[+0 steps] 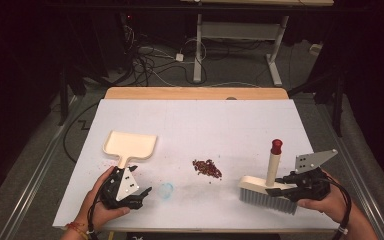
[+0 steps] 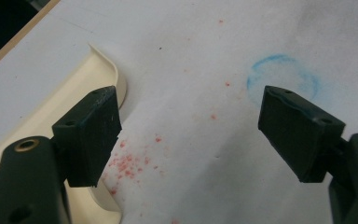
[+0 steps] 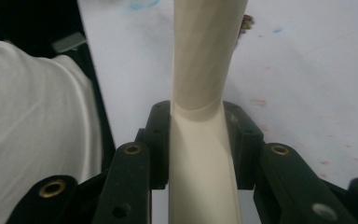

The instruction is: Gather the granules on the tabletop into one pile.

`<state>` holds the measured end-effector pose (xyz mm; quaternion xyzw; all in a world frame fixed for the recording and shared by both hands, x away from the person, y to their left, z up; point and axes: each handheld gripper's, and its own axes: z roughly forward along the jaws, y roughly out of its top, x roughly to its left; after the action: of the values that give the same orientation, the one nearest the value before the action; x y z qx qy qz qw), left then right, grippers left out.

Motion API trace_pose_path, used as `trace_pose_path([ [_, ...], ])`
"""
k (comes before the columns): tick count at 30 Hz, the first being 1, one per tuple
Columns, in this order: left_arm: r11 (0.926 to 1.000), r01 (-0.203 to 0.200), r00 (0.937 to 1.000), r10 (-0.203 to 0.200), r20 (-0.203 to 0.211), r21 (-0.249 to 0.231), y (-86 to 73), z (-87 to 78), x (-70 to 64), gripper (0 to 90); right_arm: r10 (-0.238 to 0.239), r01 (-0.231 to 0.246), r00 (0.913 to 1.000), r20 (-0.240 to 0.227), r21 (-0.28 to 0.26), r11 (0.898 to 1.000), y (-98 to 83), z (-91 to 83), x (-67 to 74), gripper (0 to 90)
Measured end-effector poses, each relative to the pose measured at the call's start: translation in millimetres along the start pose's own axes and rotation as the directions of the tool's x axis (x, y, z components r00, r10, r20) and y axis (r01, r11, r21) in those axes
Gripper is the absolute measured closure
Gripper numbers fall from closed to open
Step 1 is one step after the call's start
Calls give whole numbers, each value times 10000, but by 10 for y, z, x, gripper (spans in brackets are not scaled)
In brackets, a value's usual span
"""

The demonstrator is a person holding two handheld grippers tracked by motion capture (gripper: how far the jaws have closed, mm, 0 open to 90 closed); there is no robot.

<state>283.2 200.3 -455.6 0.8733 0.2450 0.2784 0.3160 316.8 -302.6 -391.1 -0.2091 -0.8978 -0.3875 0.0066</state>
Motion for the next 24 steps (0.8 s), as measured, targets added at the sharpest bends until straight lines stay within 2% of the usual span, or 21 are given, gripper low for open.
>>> trace_pose_path([
  [2,10000,33,10000,-33,75,-11,2,2,7,203,159,-157,9996,-233,102,9998,4,24,-67,673],
  [5,10000,-4,10000,4,70,17,4,8,7,203,418,-422,9991,121,428,9982,20,66,-175,670],
  [8,9999,-59,10000,59,-3,-115,18,-10,-2,203,780,-787,9967,203,358,9963,34,91,-328,649],
  [10,9998,-79,10000,78,-37,-183,30,-15,-15,203,843,-857,9958,371,406,9955,54,114,-450,619],
  [12,9997,-133,9999,133,-22,-182,38,-13,-22,203,1308,-1330,9903,467,473,9900,64,159,-579,592],
  [16,9997,-171,9998,170,-41,-163,50,-7,-19,197,1626,-1651,9856,461,562,9847,87,276,-819,552],
  [17,9997,-129,9999,128,-45,-196,51,-4,-18,197,1646,-1686,9840,679,577,9840,99,290,-871,563],
  [18,9997,-130,9999,129,-50,-203,52,-3,-17,197,1711,-1762,9801,1011,440,9834,111,285,-928,614],
  [20,9997,-146,9999,146,-10,-207,51,0,-21,197,2238,-2222,9714,798,-284,9746,123,243,-1049,604],
  [21,9997,-193,9998,193,6,-170,50,1,-23,197,2423,-2382,9655,952,-528,9698,135,225,-1088,612],
  [23,9996,-217,9998,217,20,-156,48,3,-29,197,2565,-2527,9514,1706,-438,9666,167,231,-1119,623],
  [24,9996,-218,9998,218,37,-154,47,2,-30,197,2498,-2471,9413,2269,-408,9681,182,247,-1113,625],
])
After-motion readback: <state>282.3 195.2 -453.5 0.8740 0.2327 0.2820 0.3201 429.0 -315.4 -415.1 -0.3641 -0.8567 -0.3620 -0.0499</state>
